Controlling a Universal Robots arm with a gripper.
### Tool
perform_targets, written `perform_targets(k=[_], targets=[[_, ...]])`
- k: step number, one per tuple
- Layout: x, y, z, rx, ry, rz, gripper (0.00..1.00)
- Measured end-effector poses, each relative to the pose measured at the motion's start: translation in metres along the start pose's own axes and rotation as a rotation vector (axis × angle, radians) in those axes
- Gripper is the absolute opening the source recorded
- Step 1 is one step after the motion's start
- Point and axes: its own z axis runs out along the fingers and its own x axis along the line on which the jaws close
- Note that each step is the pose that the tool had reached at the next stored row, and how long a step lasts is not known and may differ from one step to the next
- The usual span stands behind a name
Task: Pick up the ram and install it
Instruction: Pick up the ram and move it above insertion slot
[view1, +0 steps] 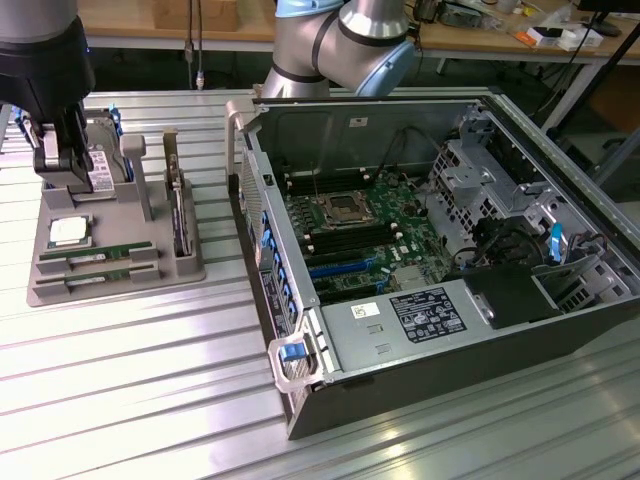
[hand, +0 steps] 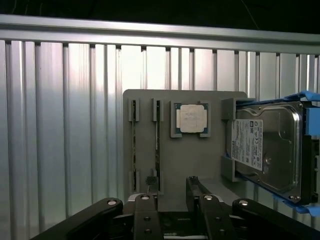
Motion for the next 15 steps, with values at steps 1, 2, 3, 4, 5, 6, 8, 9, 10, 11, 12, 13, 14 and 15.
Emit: perform_targets(k=[1,2,3,4,5,6,8,9,10,11,12,13,14,15], targets=[[-0.002,0.0010,0.0023,0.0027,0.0003,-0.002,0.36],[-0.004,0.0016,0.0049,0.0050,0.0002,-0.005,0.36],[-0.005,0.0017,0.0085,0.0062,0.0003,-0.010,0.36],[-0.004,0.0016,0.0102,0.0056,0.0002,-0.013,0.36],[-0.004,0.0016,0.0114,0.0052,-0.0005,-0.016,0.36],[-0.003,0.0015,0.0137,0.0049,-0.0020,-0.019,0.36],[-0.002,0.0013,0.0172,0.0045,-0.0035,-0.022,0.36],[-0.001,0.0012,0.0204,0.0040,-0.0046,-0.025,0.36],[-0.001,0.0011,0.0222,0.0038,-0.0053,-0.027,0.36],[0.000,0.0011,0.0236,0.0036,-0.0059,-0.028,0.36],[0.000,0.0010,0.0259,0.0034,-0.0070,-0.030,0.36],[0.002,0.0008,0.0299,0.0031,-0.0089,-0.033,0.36],[0.003,0.0007,0.0319,0.0029,-0.0097,-0.034,0.36],[0.004,0.0006,0.0344,0.0027,-0.0108,-0.036,0.36]])
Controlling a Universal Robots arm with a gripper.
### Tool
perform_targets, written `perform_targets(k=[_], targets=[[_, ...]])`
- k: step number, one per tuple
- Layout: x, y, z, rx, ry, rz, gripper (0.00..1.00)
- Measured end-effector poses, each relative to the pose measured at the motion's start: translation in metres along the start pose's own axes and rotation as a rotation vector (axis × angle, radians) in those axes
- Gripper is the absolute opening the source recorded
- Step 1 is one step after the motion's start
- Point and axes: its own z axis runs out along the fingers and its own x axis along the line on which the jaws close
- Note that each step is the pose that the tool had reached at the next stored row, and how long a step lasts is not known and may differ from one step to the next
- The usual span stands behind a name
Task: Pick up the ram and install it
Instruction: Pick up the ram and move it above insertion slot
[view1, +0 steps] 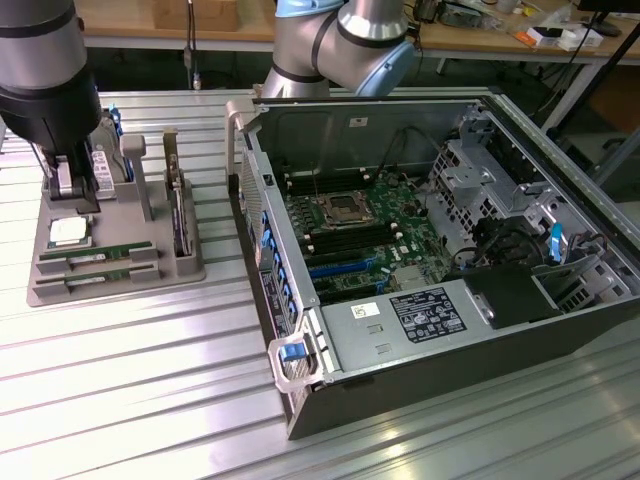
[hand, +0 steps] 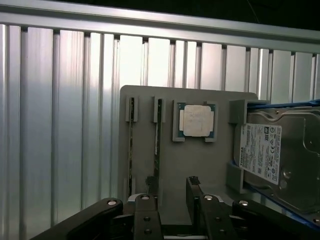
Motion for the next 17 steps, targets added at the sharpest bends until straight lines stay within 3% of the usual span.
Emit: perform_targets(k=[7,10,12,14,15,16,17], targets=[[0.011,0.0068,0.0097,0.0011,-0.0211,-0.006,0.36],[0.013,0.0065,0.0187,0.0009,-0.0242,-0.008,0.36],[0.018,0.0071,0.0209,0.0016,-0.0364,-0.010,0.36],[0.027,0.0078,0.0216,0.0025,-0.0582,-0.012,0.36],[0.031,0.0080,0.0218,0.0027,-0.0661,-0.013,0.36],[0.034,0.0080,0.0226,0.0030,-0.0726,-0.013,0.36],[0.034,0.0080,0.0233,0.0033,-0.0731,-0.013,0.36]])
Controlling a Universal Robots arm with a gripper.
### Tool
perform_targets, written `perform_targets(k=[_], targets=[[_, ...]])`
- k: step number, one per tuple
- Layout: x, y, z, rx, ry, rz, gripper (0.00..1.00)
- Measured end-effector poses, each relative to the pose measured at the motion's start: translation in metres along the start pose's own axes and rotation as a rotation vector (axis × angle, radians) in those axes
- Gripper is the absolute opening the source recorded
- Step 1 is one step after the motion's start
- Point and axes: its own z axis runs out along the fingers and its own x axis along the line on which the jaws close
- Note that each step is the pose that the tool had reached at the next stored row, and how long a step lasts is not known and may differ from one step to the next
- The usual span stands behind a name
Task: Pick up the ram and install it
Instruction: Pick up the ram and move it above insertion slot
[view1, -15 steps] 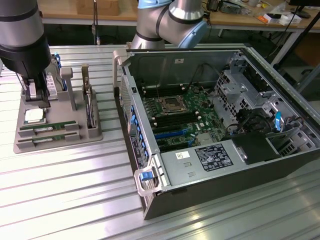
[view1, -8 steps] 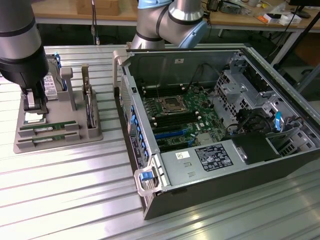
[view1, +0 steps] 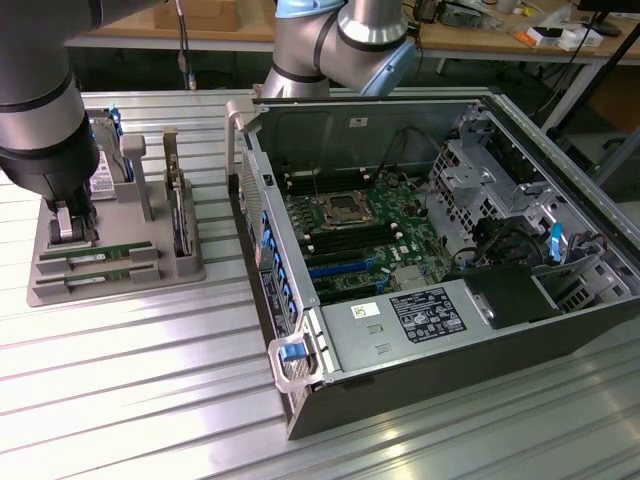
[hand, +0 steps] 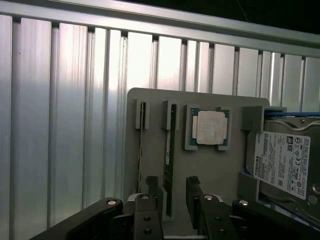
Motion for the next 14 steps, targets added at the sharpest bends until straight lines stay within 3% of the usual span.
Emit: perform_targets(k=[1,3,6,7,9,12,13,14], targets=[[-0.001,0.0004,0.0003,-0.0002,0.0022,0.000,0.36],[-0.004,0.0002,0.0038,-0.0004,0.0213,0.003,0.36],[-0.003,0.0001,0.0071,0.0000,0.0410,0.010,0.36],[-0.003,0.0000,0.0085,0.0001,0.0451,0.011,0.36],[-0.002,-0.0001,0.0110,0.0000,0.0450,0.012,0.36],[-0.001,-0.0005,0.0177,0.0004,0.0398,0.012,0.36],[0.000,-0.0005,0.0197,0.0002,0.0428,0.012,0.36],[0.000,-0.0006,0.0212,-0.0003,0.0561,0.013,0.36]])
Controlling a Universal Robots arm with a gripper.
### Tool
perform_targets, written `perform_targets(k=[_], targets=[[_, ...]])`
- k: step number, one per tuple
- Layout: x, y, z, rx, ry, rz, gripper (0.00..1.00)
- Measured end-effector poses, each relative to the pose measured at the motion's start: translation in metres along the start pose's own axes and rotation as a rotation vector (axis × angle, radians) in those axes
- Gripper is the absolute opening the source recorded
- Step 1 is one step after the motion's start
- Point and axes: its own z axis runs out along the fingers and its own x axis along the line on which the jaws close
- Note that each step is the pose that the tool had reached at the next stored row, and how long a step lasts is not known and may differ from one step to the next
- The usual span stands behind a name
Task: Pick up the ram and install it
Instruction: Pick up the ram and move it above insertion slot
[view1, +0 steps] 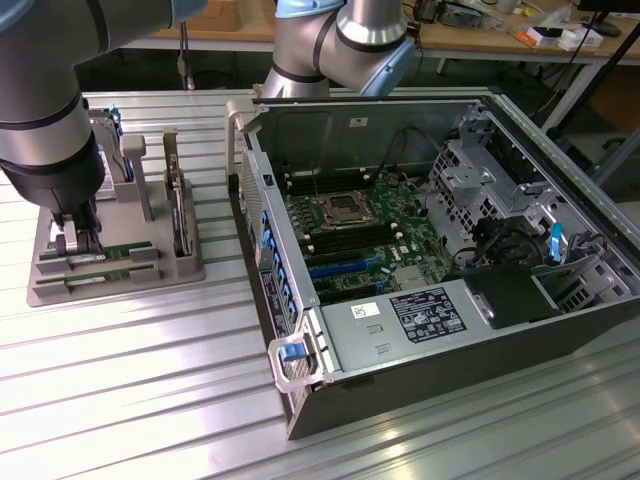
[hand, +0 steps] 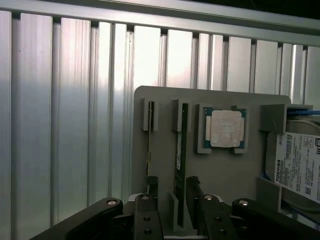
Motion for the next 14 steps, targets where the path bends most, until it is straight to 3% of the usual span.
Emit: perform_targets(k=[1,7,9,14], targets=[[0.000,0.0000,0.0012,0.0001,0.0056,0.000,0.36],[0.001,-0.0001,0.0048,0.0000,0.0064,0.001,0.36],[0.001,-0.0003,0.0077,-0.0002,0.0116,0.001,0.36],[0.002,-0.0005,0.0146,-0.0002,0.0135,0.001,0.36]])
